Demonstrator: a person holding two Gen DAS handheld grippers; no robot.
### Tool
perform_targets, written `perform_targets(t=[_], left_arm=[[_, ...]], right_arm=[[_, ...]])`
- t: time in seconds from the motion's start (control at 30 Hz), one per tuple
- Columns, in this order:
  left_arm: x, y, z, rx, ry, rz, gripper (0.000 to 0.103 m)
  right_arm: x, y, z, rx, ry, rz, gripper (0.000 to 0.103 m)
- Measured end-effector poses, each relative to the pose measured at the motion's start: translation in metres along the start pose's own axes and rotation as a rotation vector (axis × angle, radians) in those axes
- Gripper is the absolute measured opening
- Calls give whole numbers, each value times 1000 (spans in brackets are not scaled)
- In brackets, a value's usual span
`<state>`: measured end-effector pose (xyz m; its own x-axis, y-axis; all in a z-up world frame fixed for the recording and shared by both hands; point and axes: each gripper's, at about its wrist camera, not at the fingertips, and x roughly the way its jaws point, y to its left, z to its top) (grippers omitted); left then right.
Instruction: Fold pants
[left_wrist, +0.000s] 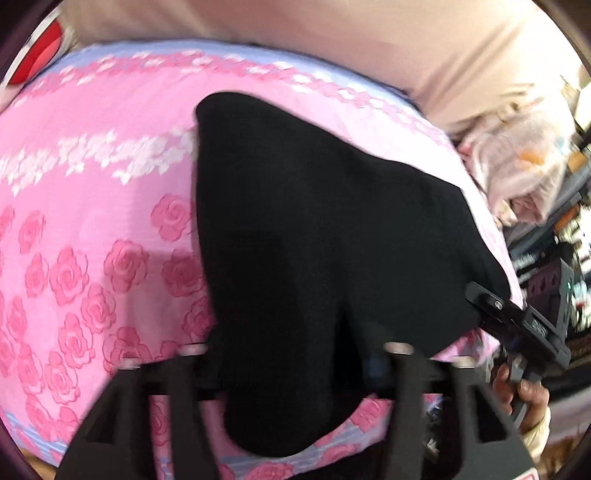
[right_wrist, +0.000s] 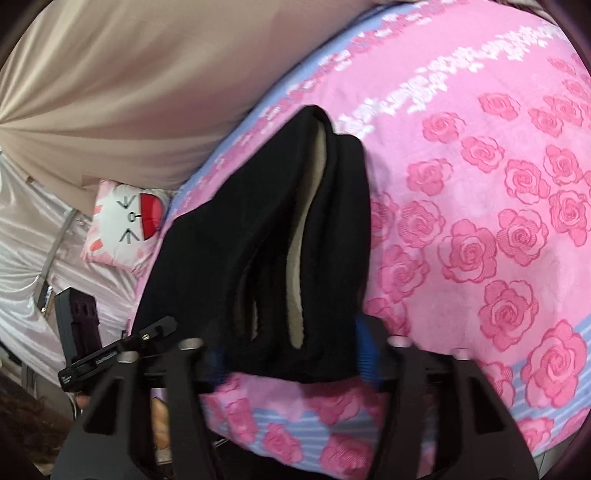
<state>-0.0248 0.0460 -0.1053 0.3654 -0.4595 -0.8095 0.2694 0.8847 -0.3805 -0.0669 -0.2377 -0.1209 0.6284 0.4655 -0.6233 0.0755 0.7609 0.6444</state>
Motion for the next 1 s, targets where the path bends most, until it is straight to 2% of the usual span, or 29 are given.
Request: perform_targets(t=[0.07, 0.1, 0.13, 0.17, 0.23, 0.53, 0.77, 1.0], left_arm=[[9, 3, 0, -14, -4, -9, 66], [9, 1, 0, 3, -5, -4, 62], [8, -2, 1, 18, -7, -2, 50], [3, -4, 1, 27, -18, -6, 31], [-12, -10, 6, 53, -46, -38, 24], [-70, -34, 32, 135, -189, -103, 22], [-101, -56, 53, 198, -302, -105, 22], [-126, -69, 94, 267, -411, -87, 22]], right_arm=[[5, 5, 1, -46, -9, -17, 62], [6, 4, 1, -46, -8, -11, 53], [6, 3, 1, -32, -7, 11, 45], [4, 3, 1, -22, -14, 29, 42], [-6, 12, 2, -44, -43, 48, 39], [-48, 57, 26, -150, -178, 121, 37], [-70, 83, 49, -230, -252, 159, 37], [-75, 112, 101, -324, -327, 194, 37]])
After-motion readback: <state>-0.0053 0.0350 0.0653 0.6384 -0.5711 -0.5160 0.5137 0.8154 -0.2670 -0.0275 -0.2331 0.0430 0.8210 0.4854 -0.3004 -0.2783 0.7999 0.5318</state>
